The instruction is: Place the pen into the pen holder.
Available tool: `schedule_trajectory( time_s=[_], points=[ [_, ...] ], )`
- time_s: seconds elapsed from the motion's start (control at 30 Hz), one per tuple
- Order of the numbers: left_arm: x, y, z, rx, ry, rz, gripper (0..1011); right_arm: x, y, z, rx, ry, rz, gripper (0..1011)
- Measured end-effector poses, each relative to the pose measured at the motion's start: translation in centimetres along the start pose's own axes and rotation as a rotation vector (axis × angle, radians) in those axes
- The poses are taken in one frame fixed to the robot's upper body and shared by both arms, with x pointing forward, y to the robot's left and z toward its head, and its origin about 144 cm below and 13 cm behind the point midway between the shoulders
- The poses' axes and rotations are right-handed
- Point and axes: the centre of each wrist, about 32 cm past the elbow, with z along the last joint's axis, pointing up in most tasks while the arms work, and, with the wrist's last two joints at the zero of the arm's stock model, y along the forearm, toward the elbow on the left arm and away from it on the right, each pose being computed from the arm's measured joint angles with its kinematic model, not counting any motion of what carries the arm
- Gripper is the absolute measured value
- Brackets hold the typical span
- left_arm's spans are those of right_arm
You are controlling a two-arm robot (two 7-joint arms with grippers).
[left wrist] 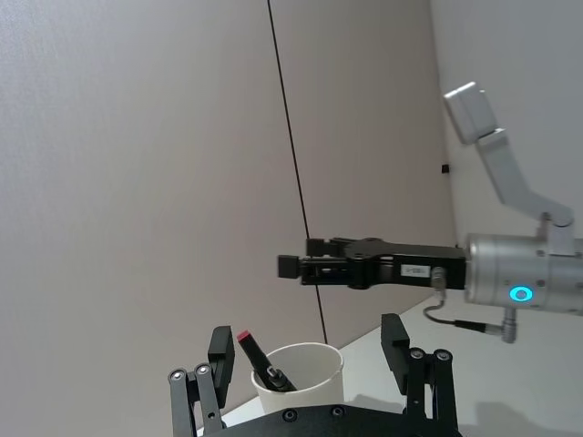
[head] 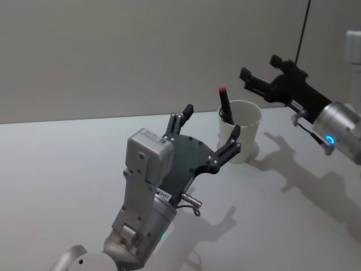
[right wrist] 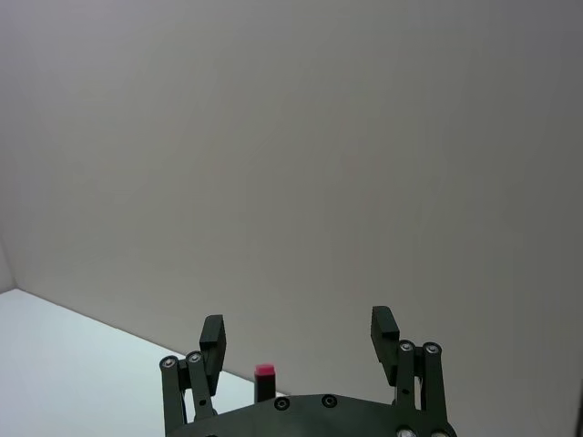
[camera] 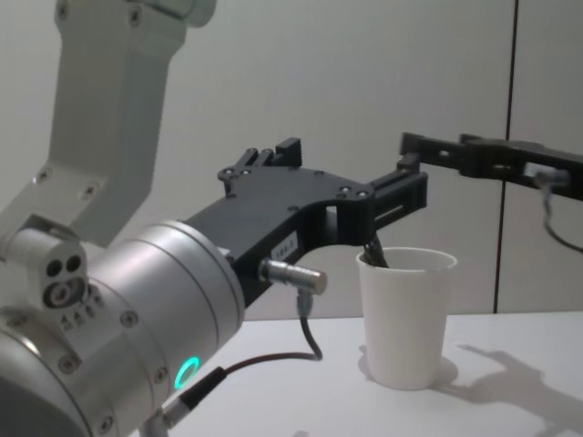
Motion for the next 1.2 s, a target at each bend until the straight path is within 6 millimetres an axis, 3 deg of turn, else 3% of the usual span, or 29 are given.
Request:
schedule_trajectory(
  time_s=[0.1,0.33,0.53,0.83,1.2],
  points=[
    [0.0,0.0,0.0,0.000,0.000,0.000,999,-0.1,-1.0,0.0,-0.002,0.001,-0.020,1002],
    [0.0,0.0,0.0,0.000,0.000,0.000,857,-0.4,-3.4,0.1,-0.011,0.003,-0.065,1002],
    [0.0,0.0,0.0,0.000,0.000,0.000,690,-0.6,-4.4,0.2,-0.017,0.003,-0.085,1002],
    [0.0,0.0,0.0,0.000,0.000,0.000,346,-0.8,-5.3,0.3,-0.021,0.004,-0.100,1002],
    [0.0,0.0,0.0,0.000,0.000,0.000,26,-0.9,-5.7,0.4,-0.024,0.004,-0.106,1002]
  ],
)
